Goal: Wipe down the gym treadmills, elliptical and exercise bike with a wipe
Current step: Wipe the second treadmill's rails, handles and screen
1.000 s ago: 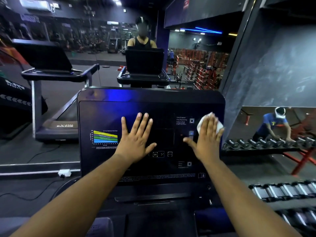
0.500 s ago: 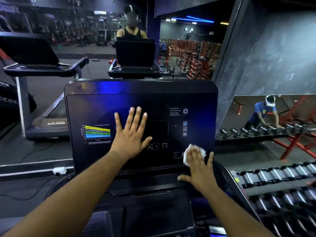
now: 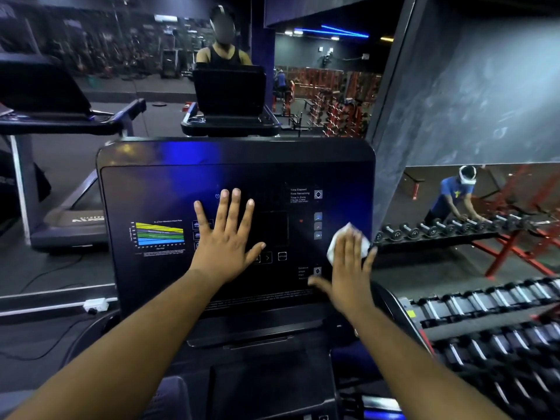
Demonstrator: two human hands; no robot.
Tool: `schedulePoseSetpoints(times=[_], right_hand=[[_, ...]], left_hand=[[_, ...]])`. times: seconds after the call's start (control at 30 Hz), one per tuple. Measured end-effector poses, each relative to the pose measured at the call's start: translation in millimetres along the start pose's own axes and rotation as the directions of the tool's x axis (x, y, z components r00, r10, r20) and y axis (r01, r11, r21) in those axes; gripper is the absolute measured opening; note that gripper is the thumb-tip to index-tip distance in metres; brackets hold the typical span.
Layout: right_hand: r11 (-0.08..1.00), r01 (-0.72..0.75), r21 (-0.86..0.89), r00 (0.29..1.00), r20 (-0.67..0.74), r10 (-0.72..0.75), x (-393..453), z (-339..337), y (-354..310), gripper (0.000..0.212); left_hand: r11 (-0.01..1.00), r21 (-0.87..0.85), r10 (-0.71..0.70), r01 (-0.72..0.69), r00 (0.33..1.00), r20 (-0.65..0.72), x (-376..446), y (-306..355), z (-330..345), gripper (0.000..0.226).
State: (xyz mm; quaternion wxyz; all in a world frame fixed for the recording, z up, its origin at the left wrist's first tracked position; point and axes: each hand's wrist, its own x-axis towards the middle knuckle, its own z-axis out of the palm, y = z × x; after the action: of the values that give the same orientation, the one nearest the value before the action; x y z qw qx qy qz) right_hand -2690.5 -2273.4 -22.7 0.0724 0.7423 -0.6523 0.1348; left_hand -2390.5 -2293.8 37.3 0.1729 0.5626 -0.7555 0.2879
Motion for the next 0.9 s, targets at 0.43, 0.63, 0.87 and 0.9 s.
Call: schedulePoseSetpoints(times=[0.43, 0.63, 0.87, 0.9], right_hand=[[0.982, 0.138, -0.132, 0.976, -0.15, -0.157, 88.2, -78.0, -56.4, 0.123], [0.975, 0.215, -0.059, 0.975, -0.036, -0.218, 25.5, -17.8, -58.3, 0.127], [0.957, 0.27, -0.102, 0.954, 0.161, -0.252, -36.4, 30.6, -62.9, 0.128], [0.949, 0.291, -0.122, 0.953, 0.121, -0.276, -22.0, 19.5, -67.5, 0.128]], left_hand=[[0.999, 0.012, 0.033, -0.033, 0.999, 0.009, -6.5, -9.7, -5.7, 0.092], [0.997, 0.021, 0.074, -0.074, 0.997, -0.006, -25.9, -23.1, -0.4, 0.088], [0.993, 0.023, 0.117, -0.116, 0.992, -0.043, -37.6, -32.4, 2.2, 0.087], [0.993, 0.025, 0.118, -0.117, 0.992, -0.039, -38.4, -33.3, 2.1, 0.087]])
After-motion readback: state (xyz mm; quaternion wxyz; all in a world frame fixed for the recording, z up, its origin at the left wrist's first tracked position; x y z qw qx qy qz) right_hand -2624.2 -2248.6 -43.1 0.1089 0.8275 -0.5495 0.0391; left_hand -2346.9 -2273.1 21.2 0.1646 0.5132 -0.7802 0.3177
